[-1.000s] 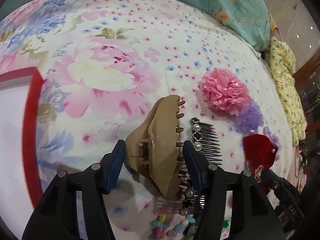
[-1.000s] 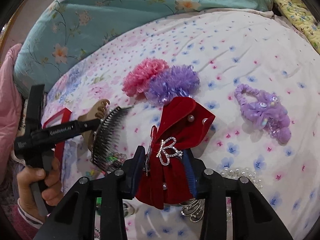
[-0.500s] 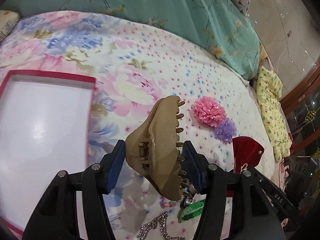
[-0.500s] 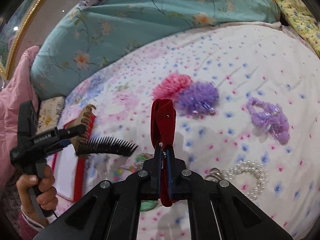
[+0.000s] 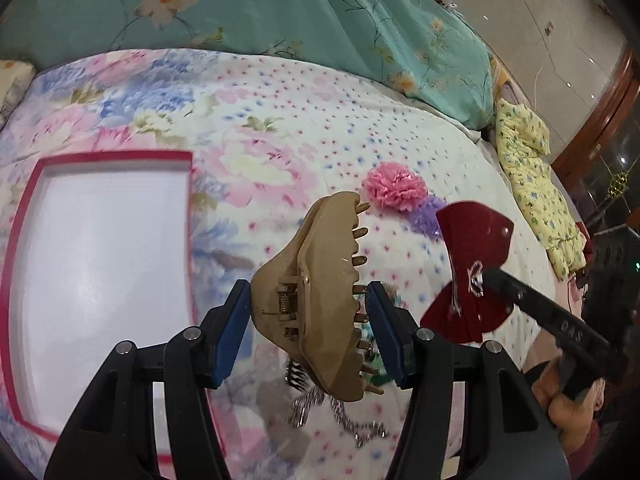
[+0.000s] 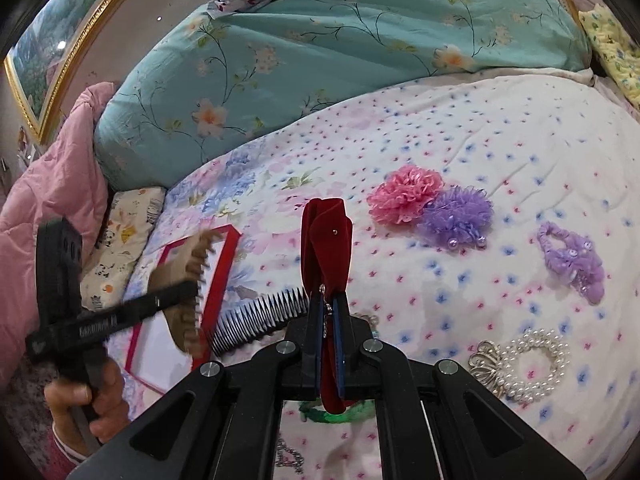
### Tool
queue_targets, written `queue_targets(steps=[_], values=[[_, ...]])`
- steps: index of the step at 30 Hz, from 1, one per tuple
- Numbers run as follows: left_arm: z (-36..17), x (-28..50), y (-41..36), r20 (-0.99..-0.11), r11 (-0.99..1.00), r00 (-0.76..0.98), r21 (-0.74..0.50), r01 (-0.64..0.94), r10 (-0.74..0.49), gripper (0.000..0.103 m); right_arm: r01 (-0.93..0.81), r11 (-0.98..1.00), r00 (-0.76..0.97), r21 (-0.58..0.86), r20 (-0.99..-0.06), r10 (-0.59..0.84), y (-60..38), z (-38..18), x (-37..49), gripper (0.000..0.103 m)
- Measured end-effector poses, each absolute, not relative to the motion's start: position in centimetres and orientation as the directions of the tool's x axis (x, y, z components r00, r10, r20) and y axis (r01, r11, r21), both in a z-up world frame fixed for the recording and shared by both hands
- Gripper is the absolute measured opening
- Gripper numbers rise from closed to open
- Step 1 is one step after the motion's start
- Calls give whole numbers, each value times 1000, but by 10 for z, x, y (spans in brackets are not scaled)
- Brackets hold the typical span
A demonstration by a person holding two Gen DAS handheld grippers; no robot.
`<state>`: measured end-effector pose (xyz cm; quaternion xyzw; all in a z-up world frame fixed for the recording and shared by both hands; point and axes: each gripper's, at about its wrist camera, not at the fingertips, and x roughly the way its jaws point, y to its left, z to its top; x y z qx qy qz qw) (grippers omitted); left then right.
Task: Organize jewelry
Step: 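Carry the claw clip with the left tool while the right tool carries the bow to the tray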
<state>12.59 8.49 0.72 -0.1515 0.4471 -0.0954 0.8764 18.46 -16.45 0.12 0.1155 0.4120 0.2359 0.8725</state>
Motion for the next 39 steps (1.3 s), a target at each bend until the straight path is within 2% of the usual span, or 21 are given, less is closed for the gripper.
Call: queue_targets(steps=[8,16,22,31,35,39], values=[[14,102,139,-737,919,626,-385,-79,-255,57,-387,811,506,438,-635,584,-131,8,176,4],[3,114,208,-744,908,646,-373,-191,-170,57,-478,711,395,517,-596,699,-42,2,192,4],[-17,130,255,-755,886,642,-382,-262,-136,57,-482,654,317,583,-580,750,27,-16,216,4],[-49,166,285,-789,881,605,-357,-309,-108,57,-382,645,243,661,-602,761,79,-72,267,4],[-59,180,284,-805,887,584,-341,-311,-104,57,-341,684,254,645,-637,728,82,-94,284,5],[-67,191,280,-820,893,563,-325,-311,-102,57,-369,713,278,597,-661,697,79,-92,287,5]])
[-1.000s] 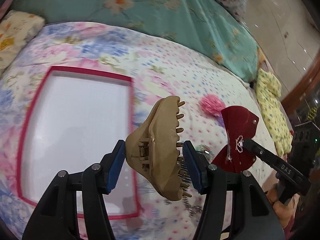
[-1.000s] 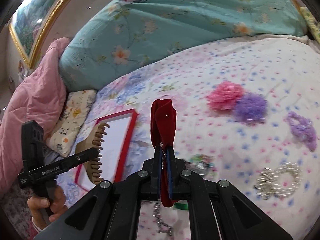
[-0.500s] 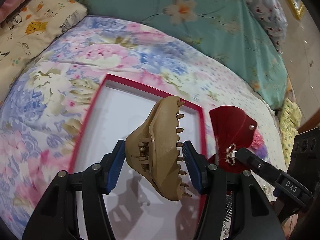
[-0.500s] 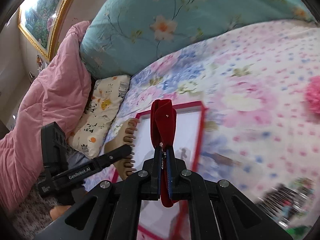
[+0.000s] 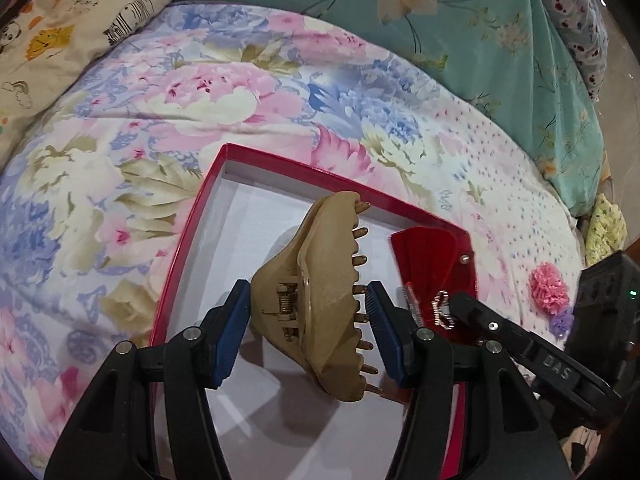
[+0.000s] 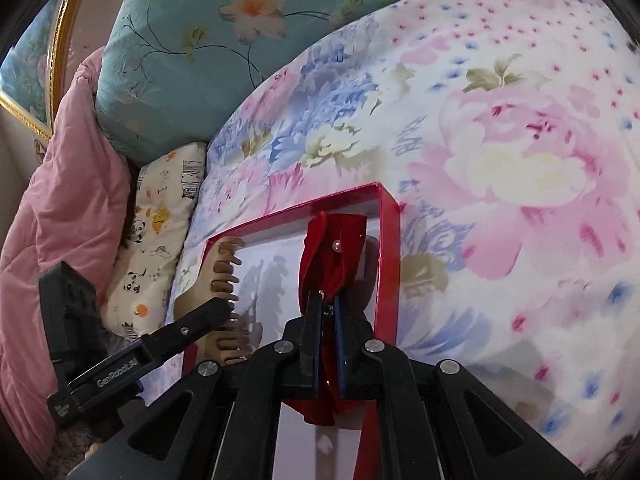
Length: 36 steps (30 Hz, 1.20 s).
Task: Organize jewelry
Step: 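Carry the claw clip with the left tool while the right tool carries the bow to the tray, then lower and open both tools, releasing the clip and bow into the tray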
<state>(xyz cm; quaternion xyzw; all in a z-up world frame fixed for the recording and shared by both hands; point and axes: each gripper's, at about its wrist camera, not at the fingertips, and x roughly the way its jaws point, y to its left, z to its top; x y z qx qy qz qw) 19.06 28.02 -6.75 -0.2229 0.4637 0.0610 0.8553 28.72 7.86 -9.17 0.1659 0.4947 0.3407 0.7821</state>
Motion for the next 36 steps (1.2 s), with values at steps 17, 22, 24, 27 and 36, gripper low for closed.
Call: queue_targets(steps=[17,22,24,27,36], values=[[-68,203,265,-846,921,530,-255,-296,-63,59,-404,700,274,589,-652,707,79,-84,288,36],[-66,204,261,-853,930,522,-211,-301,-25,59,-411,703,303,580,-641,705,77,-71,286,37],[-64,203,261,-856,929,517,-208,-305,-22,63,-412,702,312,581,-634,707,75,-67,286,37],[-60,199,260,-849,929,528,-211,-305,-20,69,-411,699,326,585,-622,712,68,-59,283,37],[-37,176,248,-823,924,569,-221,-311,-6,75,-401,698,354,594,-602,716,25,-41,267,40]])
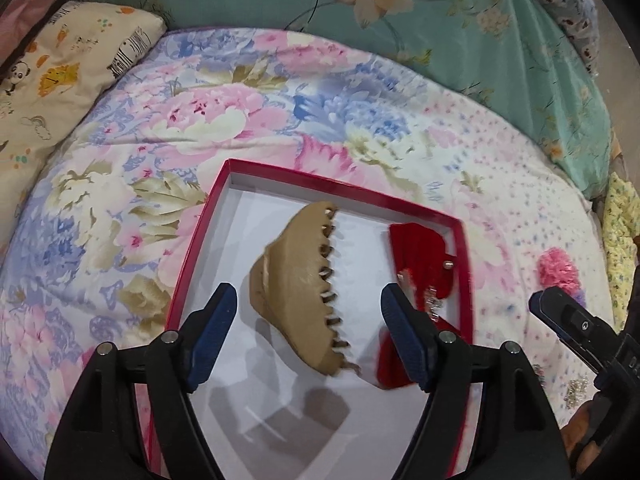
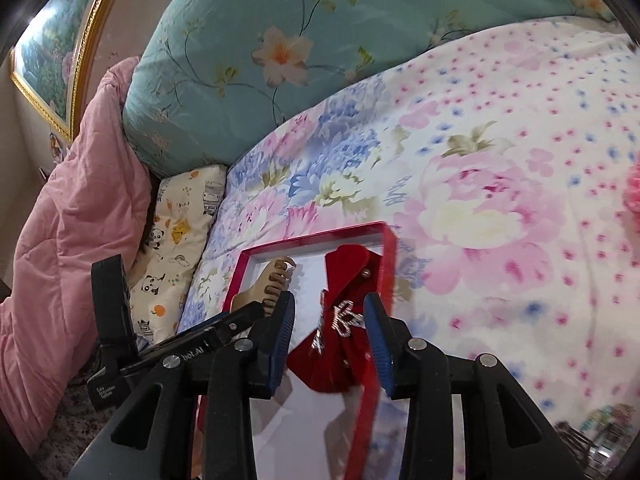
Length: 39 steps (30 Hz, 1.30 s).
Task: Organize jewelry
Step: 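Lower and open both tools, releasing the clip and bow into the tray, then grasp the pink flower scrunchie with the left tool while the right tool grasps the lavender scrunchie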
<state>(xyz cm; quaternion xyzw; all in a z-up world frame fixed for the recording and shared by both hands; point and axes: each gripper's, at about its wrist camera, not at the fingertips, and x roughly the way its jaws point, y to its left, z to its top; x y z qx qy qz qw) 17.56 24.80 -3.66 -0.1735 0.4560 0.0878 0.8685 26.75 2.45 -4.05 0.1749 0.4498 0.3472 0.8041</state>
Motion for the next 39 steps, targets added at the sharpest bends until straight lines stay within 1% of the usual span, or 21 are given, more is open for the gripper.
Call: queue_targets(steps=[2,7,10,13,16,30,39], values=[[-30,168,242,-813,923,582,-233,-307,-11,75,-387,708,373,591,-601,706,6,-37,261,43],[-13,155,212,-792,930,609,-257,-262,-47,75,-357,744,411,565,-620,668,-44,-37,245,44],[-5,155,190,-785,938,615,-263,-226,-71,81,-332,771,439,543,-635,636,-75,-36,235,45],[2,155,170,-778,944,621,-270,-192,-96,81,-311,792,468,525,-641,608,-104,-33,228,45],[5,157,146,-774,947,620,-283,-154,-130,81,-280,818,505,502,-648,571,-136,-28,222,49],[3,173,62,-783,951,577,-307,-31,-234,81,-103,886,613,452,-673,414,-262,-24,202,49],[-4,202,13,-791,944,535,-328,38,-296,81,48,933,675,357,-700,233,-319,-29,210,49]])
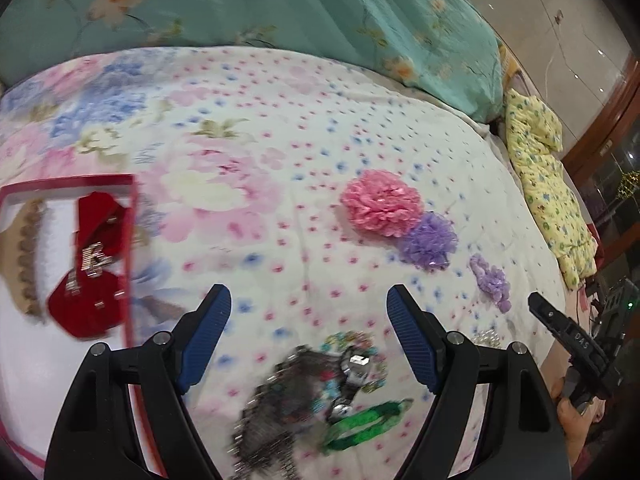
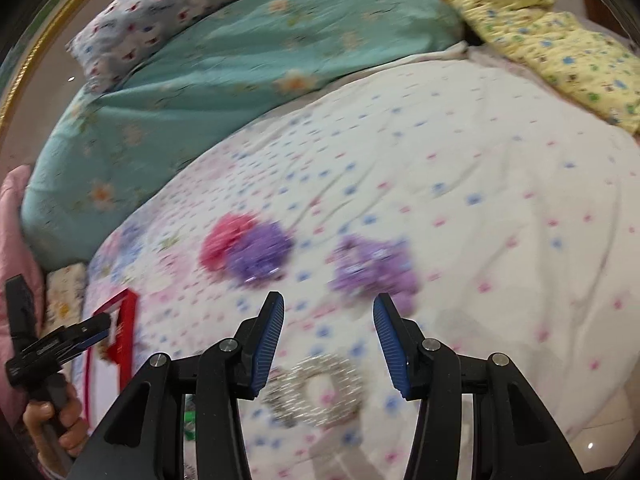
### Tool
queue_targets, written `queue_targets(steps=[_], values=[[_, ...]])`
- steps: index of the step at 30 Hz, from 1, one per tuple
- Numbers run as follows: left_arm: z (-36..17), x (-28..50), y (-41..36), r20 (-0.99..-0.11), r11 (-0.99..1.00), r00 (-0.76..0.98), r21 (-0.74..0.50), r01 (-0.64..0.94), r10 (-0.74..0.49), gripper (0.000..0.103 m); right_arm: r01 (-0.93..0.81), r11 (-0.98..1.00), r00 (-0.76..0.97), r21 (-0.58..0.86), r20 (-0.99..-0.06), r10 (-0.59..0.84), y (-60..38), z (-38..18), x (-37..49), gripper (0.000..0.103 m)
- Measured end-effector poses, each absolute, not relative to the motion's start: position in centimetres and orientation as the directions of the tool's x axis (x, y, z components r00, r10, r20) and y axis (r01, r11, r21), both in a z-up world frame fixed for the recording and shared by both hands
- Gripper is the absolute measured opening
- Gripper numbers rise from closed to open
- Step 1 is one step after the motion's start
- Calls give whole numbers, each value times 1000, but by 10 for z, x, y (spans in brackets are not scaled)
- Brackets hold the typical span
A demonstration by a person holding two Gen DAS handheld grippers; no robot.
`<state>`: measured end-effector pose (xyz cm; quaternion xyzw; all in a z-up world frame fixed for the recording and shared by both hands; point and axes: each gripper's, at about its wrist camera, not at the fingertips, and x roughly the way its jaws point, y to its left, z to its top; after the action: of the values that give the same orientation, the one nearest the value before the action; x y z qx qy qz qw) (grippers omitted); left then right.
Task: Organize jewelry
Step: 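Grasp the pink flower scrunchie with the left tool while the right tool grasps the lavender scrunchie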
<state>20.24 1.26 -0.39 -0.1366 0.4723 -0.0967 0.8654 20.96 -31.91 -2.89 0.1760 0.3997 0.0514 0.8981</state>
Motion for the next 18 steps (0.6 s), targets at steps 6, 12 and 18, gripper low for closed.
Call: queue_targets(steps=[6,12,18], values=[[-14,237,-17,-791,925,499,-375,61,-354,81,86,933,659,348,-723,209,-329,-40,222,49],[-28,275,-36,-783,903,482,-428,43,-394,81,106,937,636,332,-748,193,-325,-49,237,49],[-53,317,-50,-815,915,458,-403,-6,-355,81,129,936,627,327,-758,178,-327,-58,251,49]])
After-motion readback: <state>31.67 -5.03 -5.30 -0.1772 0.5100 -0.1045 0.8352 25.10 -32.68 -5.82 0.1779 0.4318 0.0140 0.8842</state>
